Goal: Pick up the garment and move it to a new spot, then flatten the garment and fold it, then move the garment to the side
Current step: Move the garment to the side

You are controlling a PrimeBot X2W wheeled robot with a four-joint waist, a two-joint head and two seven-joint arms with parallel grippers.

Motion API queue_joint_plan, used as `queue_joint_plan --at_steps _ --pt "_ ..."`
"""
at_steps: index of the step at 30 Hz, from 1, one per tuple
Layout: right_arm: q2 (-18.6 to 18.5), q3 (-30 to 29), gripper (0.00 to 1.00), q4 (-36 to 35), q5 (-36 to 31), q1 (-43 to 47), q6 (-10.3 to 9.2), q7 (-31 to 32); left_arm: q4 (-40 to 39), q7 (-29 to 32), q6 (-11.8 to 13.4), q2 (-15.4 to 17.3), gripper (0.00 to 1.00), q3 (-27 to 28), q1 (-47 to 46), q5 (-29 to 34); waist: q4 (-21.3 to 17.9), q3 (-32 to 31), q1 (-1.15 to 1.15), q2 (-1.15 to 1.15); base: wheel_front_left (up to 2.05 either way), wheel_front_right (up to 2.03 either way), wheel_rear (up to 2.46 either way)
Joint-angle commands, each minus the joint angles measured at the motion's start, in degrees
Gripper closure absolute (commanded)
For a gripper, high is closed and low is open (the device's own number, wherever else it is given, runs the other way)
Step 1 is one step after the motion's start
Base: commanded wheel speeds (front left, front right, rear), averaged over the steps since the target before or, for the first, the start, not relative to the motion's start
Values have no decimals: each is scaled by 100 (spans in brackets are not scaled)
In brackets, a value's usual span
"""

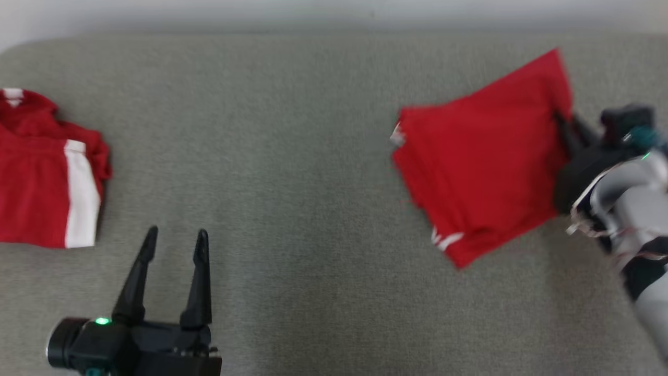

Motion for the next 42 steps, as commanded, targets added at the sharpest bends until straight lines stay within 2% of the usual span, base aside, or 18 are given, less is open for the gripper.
queue_joint_plan --at_steps 1,9,14,19,25,32,33,34,42 --pt "-207 -11 100 -26 103 -261 0 37 -110 -17 13 76 0 41 -194 60 -546 857 -1 -1 0 0 0" --pt "-905 -1 100 -183 160 -965 0 35 -432 -17 13 499 0 10 -583 242 -1260 1577 -1 -1 0 0 0" --pt "-1212 89 100 -307 132 -1229 0 130 -508 -17 13 701 0 -26 -688 262 -1478 1741 -1 -1 0 0 0" --pt "-1601 224 100 -426 130 -1559 0 311 -620 -17 13 804 0 -62 -690 240 -1555 1867 -1 -1 0 0 0" --pt "-1893 401 100 -516 42 -1965 0 605 -731 -17 13 902 0 -37 -687 241 -1532 2027 -1 -1 0 0 0" --pt "-1871 463 100 -410 -95 -2270 0 778 -767 -16 13 885 0 -20 -696 296 -1507 2128 -1 -1 0 0 0" --pt "-1860 444 68 -368 -130 -2297 0 760 -760 -16 13 870 0 -21 -712 299 -1503 2134 -1 -1 0 0 0" --pt "-1851 392 0 -312 -142 -2335 0 713 -749 -16 13 856 0 -32 -727 293 -1494 2137 -1 -1 0 0 0" --pt "-1747 95 0 -99 -554 -2306 0 152 -572 -16 13 632 0 -7 -682 216 -1341 1787 -1 -1 0 0 0"
